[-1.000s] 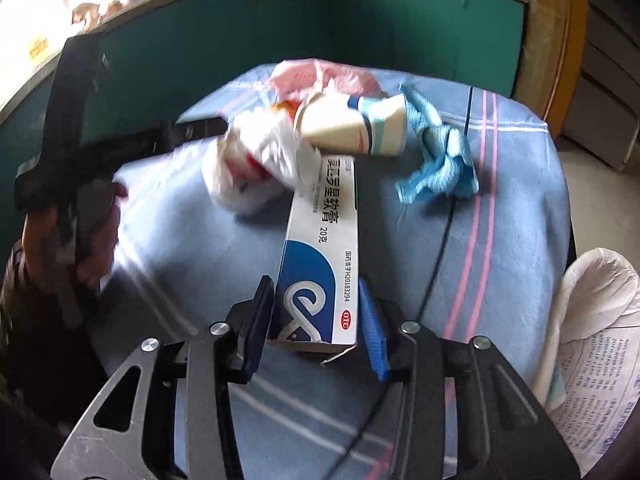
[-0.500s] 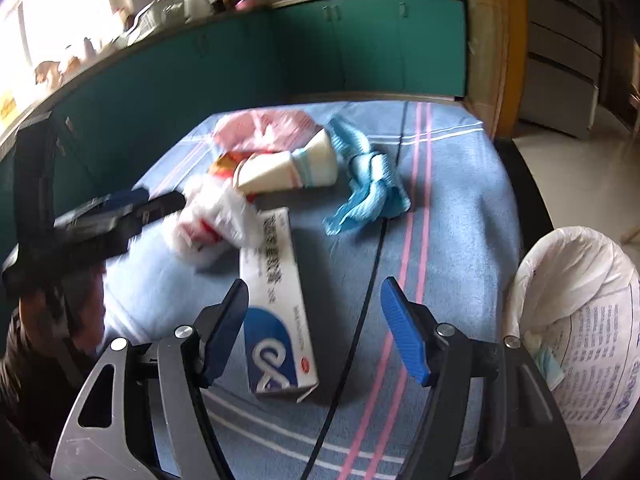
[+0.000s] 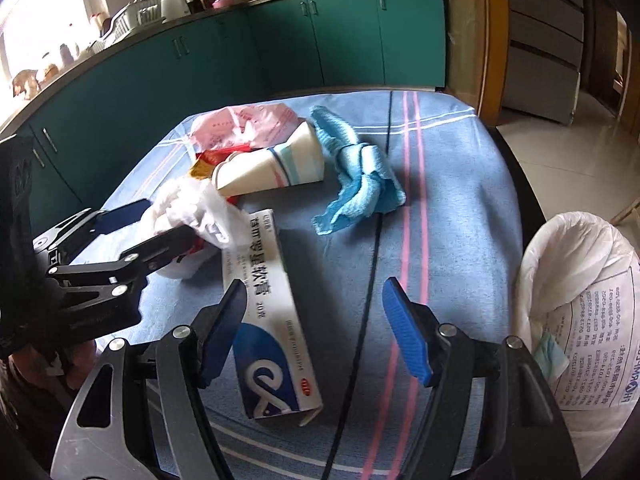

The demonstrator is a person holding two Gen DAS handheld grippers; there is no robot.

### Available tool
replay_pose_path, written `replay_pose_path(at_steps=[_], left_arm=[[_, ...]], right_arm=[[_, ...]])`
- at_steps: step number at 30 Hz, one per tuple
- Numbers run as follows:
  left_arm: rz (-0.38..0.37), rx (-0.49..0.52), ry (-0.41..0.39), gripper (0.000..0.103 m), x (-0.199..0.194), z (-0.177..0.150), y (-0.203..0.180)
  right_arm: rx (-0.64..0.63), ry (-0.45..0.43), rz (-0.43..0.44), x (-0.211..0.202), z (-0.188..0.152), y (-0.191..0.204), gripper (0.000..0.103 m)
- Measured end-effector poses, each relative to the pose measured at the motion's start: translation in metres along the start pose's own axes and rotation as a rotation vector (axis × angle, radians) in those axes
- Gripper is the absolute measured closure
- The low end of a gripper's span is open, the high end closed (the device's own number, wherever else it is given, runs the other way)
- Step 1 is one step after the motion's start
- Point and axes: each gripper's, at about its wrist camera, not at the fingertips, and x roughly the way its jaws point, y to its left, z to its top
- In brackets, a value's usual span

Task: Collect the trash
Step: 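Grasp the white plastic bag with the left tool while the right tool grasps the medicine box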

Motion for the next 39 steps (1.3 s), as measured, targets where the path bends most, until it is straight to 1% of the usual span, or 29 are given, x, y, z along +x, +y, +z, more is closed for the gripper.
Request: replay_pose_path(at_steps=[1,3,5,7,9,12,15,17,21,22,23,26,28,29,31,33,36,39], left_arm=[[-0.007,0.0,0.005,0.047,0.001,0.0,0.001],[-0.019,-0.001,0.013,0.052,0.0,-0.001,0.002],[-0.007,0.002,0.0,0.053,-0.004,0.0,0.003],[0.0,0.001,-0.012,0.056,-0.008,0.0,0.006],[-0.023,-0.008,-0.013,0.058,-0.012,-0.001,0.01],[-0.053,-0.013,-0.017,0.059,-0.019,-0.002,0.013],[-0.105,-0.01,-0.024,0.059,-0.027,-0.004,0.012],[-0.117,-0.001,-0.036,0.056,-0.032,-0.006,0.01],[-0.1,0.019,-0.046,0.049,-0.033,-0.007,0.006],[-0.096,0.016,-0.042,0.047,-0.031,-0.008,0.006],[-0.094,0.012,-0.039,0.046,-0.03,-0.008,0.008],[-0.098,-0.012,-0.026,0.039,-0.026,-0.008,0.013],[-0.101,-0.023,-0.022,0.035,-0.024,-0.008,0.015],[-0.102,-0.031,-0.02,0.034,-0.023,-0.008,0.016],[-0.103,-0.039,-0.017,0.026,-0.023,-0.009,0.016],[-0.103,-0.05,-0.012,0.021,-0.021,-0.01,0.016],[-0.097,-0.054,0.001,0.017,-0.016,-0.011,0.014],[-0.101,-0.045,0.021,0.017,-0.011,-0.013,0.011]], right_arm=[[-0.008,-0.001,0.0,0.0,0.0,0.002,0.034],[-0.026,-0.003,-0.001,0.001,0.0,0.007,0.034],[-0.038,-0.002,-0.001,0.003,0.0,0.011,0.034],[-0.053,0.003,0.0,0.005,-0.001,0.016,0.034],[-0.072,0.008,-0.006,0.008,-0.002,0.021,0.034],[-0.103,0.013,-0.012,0.012,-0.004,0.03,0.034],[-0.135,0.021,-0.033,0.016,-0.007,0.036,0.034],[-0.141,0.028,-0.036,0.019,-0.007,0.039,0.034],[-0.146,0.042,-0.051,0.023,-0.008,0.04,0.034],[-0.147,0.045,-0.054,0.024,-0.009,0.039,0.037],[-0.147,0.051,-0.059,0.024,-0.009,0.038,0.044],[-0.126,0.056,-0.068,0.025,-0.008,0.033,0.055],[-0.097,0.058,-0.077,0.024,-0.006,0.026,0.059],[-0.079,0.058,-0.082,0.024,-0.005,0.022,0.06],[-0.038,0.058,-0.091,0.023,-0.004,0.015,0.06],[-0.01,0.058,-0.096,0.022,-0.004,0.009,0.06],[0.008,0.057,-0.103,0.021,-0.005,0.005,0.06],[-0.002,0.057,-0.107,0.022,-0.004,0.007,0.058]])
